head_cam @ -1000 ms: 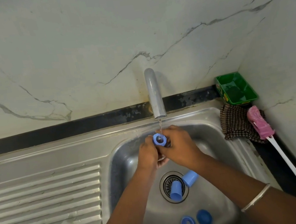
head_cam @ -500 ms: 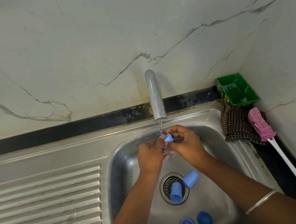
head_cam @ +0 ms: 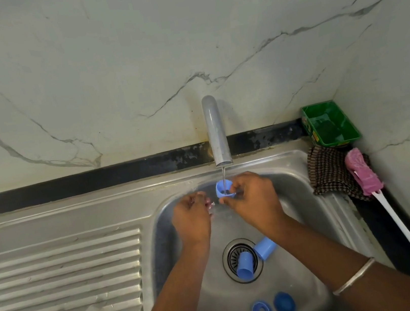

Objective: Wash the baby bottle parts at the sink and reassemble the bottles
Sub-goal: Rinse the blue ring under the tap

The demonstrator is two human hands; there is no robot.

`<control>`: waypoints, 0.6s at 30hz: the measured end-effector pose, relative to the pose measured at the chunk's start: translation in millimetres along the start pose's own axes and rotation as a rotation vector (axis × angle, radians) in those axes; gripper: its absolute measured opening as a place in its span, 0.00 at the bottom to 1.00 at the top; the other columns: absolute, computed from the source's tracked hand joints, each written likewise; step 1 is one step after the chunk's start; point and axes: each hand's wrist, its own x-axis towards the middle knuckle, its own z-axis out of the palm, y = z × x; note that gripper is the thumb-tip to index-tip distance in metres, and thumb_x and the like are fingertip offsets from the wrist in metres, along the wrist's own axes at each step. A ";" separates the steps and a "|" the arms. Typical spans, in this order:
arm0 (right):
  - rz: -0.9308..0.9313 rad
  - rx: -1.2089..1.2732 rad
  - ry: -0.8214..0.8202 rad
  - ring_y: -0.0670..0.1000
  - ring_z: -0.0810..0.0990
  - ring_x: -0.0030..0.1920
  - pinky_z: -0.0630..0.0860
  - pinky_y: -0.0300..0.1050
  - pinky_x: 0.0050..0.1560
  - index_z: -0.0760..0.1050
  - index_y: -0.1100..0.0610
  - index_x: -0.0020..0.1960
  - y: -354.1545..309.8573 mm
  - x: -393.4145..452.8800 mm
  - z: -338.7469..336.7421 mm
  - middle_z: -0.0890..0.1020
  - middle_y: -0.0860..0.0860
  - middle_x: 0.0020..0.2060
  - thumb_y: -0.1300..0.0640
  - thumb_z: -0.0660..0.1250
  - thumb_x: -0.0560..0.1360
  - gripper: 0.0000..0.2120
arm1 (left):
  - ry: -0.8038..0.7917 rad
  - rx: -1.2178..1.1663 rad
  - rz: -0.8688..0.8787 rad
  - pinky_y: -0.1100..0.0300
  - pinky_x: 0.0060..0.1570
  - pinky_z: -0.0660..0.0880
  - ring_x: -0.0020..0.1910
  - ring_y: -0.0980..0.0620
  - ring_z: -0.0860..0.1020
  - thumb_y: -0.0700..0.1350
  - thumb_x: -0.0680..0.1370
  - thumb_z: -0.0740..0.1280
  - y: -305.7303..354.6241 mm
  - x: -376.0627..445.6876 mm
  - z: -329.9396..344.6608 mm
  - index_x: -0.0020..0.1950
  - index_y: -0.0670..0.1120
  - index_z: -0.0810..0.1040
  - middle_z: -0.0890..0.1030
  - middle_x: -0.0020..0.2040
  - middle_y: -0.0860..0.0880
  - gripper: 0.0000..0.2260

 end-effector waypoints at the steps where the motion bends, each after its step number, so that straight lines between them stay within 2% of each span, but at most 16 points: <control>1: -0.005 -0.032 -0.026 0.49 0.82 0.43 0.76 0.38 0.44 0.79 0.52 0.39 -0.2 -1.1 -0.2 0.82 0.49 0.43 0.53 0.81 0.65 0.11 | -0.018 -0.006 -0.017 0.50 0.45 0.83 0.46 0.44 0.84 0.43 0.80 0.65 -0.5 0.3 1.1 0.46 0.45 0.82 0.85 0.41 0.47 0.08; 4: -0.101 0.010 -0.095 0.48 0.82 0.44 0.79 0.39 0.47 0.84 0.57 0.43 -3.8 -8.7 0.7 0.83 0.50 0.46 0.54 0.82 0.65 0.11 | -0.108 -0.080 -0.153 0.49 0.48 0.81 0.48 0.44 0.83 0.49 0.83 0.61 2.3 -2.0 6.5 0.54 0.43 0.82 0.85 0.47 0.42 0.13; 7: -0.017 -0.005 -0.062 0.47 0.81 0.42 0.78 0.38 0.45 0.83 0.57 0.42 -3.7 -7.2 -0.9 0.82 0.49 0.44 0.55 0.80 0.67 0.09 | -0.229 -0.146 -0.277 0.56 0.39 0.81 0.38 0.50 0.84 0.54 0.83 0.58 10.5 -6.8 15.2 0.48 0.46 0.83 0.86 0.41 0.45 0.17; 9: 0.007 -0.038 -0.055 0.46 0.80 0.41 0.76 0.35 0.43 0.83 0.57 0.42 0.0 -6.9 -1.2 0.81 0.48 0.43 0.56 0.79 0.68 0.07 | -0.293 -0.160 -0.310 0.58 0.36 0.80 0.35 0.51 0.84 0.49 0.83 0.60 15.1 -8.1 21.5 0.46 0.45 0.82 0.85 0.40 0.44 0.14; 11: 0.009 -0.026 -0.030 0.46 0.79 0.41 0.74 0.31 0.42 0.84 0.57 0.42 1.9 -8.9 -3.1 0.81 0.47 0.42 0.57 0.78 0.69 0.05 | -0.333 -0.176 -0.336 0.57 0.39 0.81 0.37 0.51 0.83 0.45 0.83 0.60 18.4 -7.5 25.7 0.47 0.44 0.81 0.84 0.40 0.44 0.12; 15: 0.020 0.097 -0.066 0.44 0.82 0.39 0.80 0.39 0.44 0.85 0.55 0.42 5.1 -5.3 -12.6 0.84 0.46 0.38 0.57 0.75 0.72 0.02 | -0.379 -0.292 -0.395 0.60 0.32 0.80 0.35 0.51 0.80 0.39 0.82 0.58 28.2 -7.5 28.8 0.45 0.41 0.80 0.80 0.41 0.42 0.12; 18: 0.087 0.219 -0.011 0.37 0.82 0.40 0.74 0.26 0.41 0.83 0.50 0.45 4.3 11.4 -20.8 0.83 0.41 0.37 0.57 0.72 0.75 0.03 | -0.357 -0.304 -0.426 0.62 0.32 0.80 0.33 0.50 0.79 0.38 0.82 0.59 31.4 -6.8 33.8 0.41 0.41 0.79 0.79 0.37 0.43 0.13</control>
